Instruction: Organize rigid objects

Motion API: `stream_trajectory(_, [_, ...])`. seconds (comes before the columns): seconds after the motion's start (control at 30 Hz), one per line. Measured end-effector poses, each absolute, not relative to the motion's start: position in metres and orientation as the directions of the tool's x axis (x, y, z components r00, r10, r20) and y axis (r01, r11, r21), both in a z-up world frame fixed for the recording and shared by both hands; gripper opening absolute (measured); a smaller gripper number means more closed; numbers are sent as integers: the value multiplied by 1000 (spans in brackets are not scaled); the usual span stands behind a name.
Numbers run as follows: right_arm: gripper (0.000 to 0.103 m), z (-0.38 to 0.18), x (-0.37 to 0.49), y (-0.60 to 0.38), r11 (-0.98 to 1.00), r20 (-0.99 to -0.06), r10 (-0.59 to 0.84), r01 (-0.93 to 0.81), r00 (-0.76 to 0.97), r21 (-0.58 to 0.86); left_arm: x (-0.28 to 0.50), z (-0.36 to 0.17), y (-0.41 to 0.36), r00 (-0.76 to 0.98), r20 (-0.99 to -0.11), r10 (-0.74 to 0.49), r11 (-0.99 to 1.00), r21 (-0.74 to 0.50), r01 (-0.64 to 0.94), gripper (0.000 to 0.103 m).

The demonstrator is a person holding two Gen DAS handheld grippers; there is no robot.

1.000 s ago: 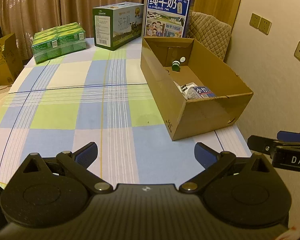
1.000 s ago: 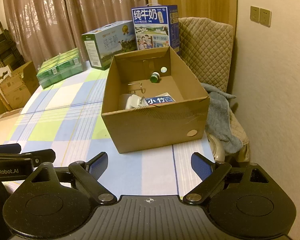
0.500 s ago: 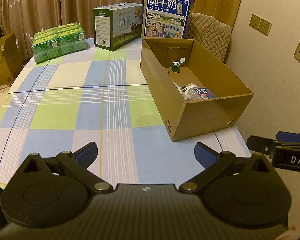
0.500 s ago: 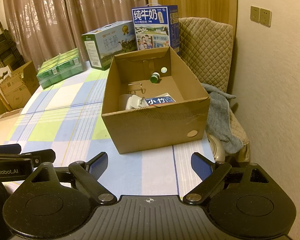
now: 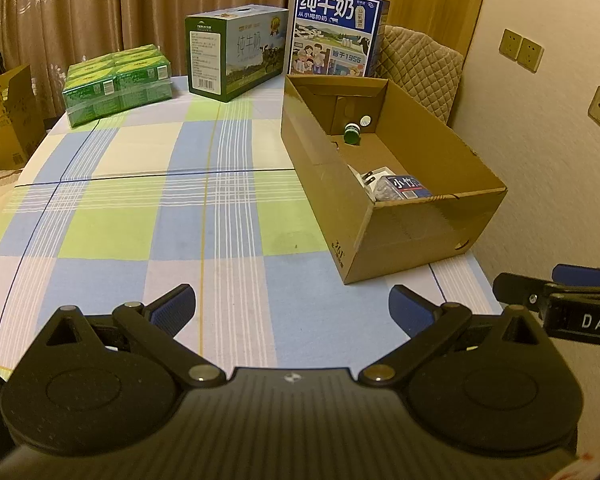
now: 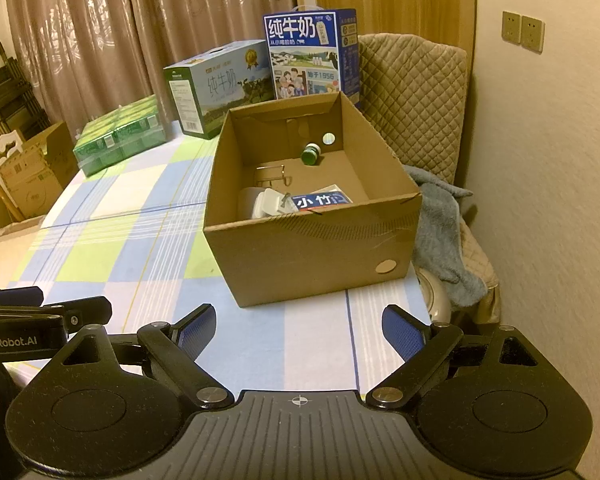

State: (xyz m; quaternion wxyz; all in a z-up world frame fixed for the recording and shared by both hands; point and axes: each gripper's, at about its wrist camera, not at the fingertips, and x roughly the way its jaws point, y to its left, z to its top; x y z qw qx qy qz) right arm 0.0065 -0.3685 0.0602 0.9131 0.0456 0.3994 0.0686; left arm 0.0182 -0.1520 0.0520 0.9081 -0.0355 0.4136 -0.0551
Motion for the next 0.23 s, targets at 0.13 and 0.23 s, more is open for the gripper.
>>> stream_trajectory(0.13, [87,60,5,-368,986,-723,164,-89,671,141,18,51,-151,654,-742,-148,989,-127,80,102])
stream_trajectory(0.23, [87,60,5,-366,985,-719,168,-91,674,145,18,52,-148,662,-733,-154,987,-138,76,102])
